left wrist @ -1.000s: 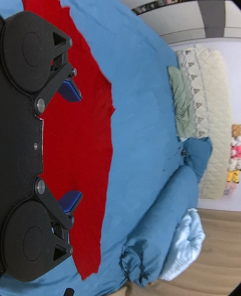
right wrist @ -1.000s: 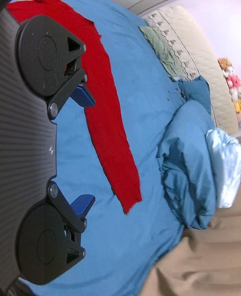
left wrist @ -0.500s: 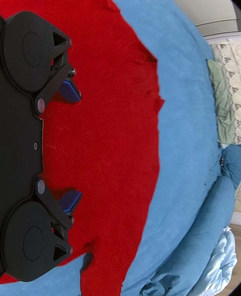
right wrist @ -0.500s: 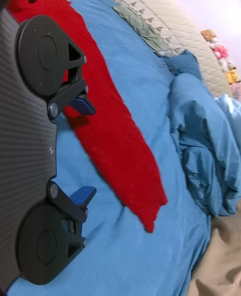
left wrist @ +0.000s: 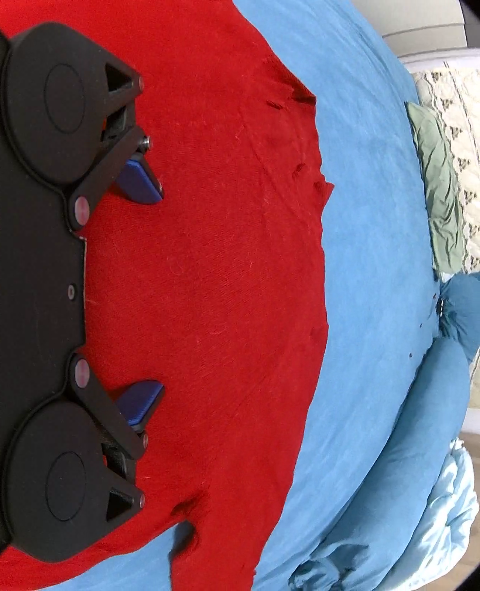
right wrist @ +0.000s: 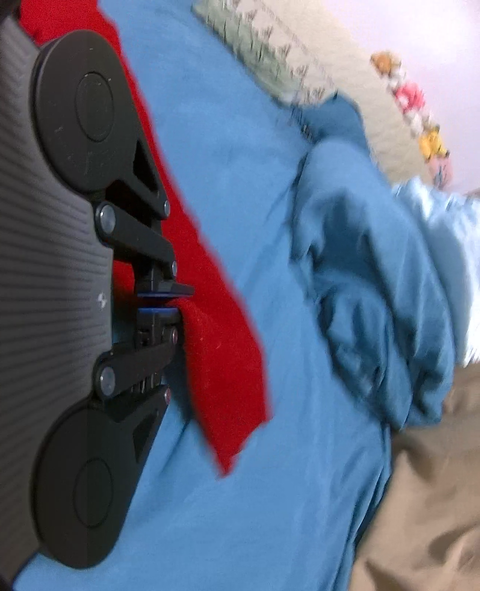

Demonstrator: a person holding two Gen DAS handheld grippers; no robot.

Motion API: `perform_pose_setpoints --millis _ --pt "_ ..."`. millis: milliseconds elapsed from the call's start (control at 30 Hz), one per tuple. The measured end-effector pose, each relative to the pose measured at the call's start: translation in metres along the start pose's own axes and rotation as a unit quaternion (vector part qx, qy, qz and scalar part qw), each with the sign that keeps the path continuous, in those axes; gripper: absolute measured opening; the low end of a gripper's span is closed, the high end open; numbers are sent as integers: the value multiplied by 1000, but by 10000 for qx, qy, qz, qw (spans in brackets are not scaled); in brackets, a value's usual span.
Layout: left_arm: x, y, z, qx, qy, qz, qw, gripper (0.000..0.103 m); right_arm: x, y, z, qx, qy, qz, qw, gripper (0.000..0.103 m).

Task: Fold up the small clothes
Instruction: 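Carry the sleeve across the sweater body with the right tool, then release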

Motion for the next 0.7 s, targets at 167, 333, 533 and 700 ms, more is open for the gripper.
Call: perform_pose_setpoints --millis 167,333,533,700 --pt "3 17 36 150 -485 138 9986 103 24 113 42 1663 -123 489 9848 20" --pt "-5 54 89 781 -1015 357 9911 103 -26 249 75 3358 450 1581 9275 20" --pt "-40 104 107 809 -917 1077 9866 103 -167 318 47 3419 1767 2835 8783 20" --pt "-49 116 107 1004 -819 1081 9857 103 -211 314 41 3283 1893 3021 8747 24"
Point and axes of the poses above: each gripper's, at about its wrist camera, not at the fingertips, and z roughly against the way its jaws point, y to its left, x to its top, the point moved 5 cm from there along -z, roughly the way its jaws point, and after that the axes turned 3 degrees about y, right-handed, at the moved point
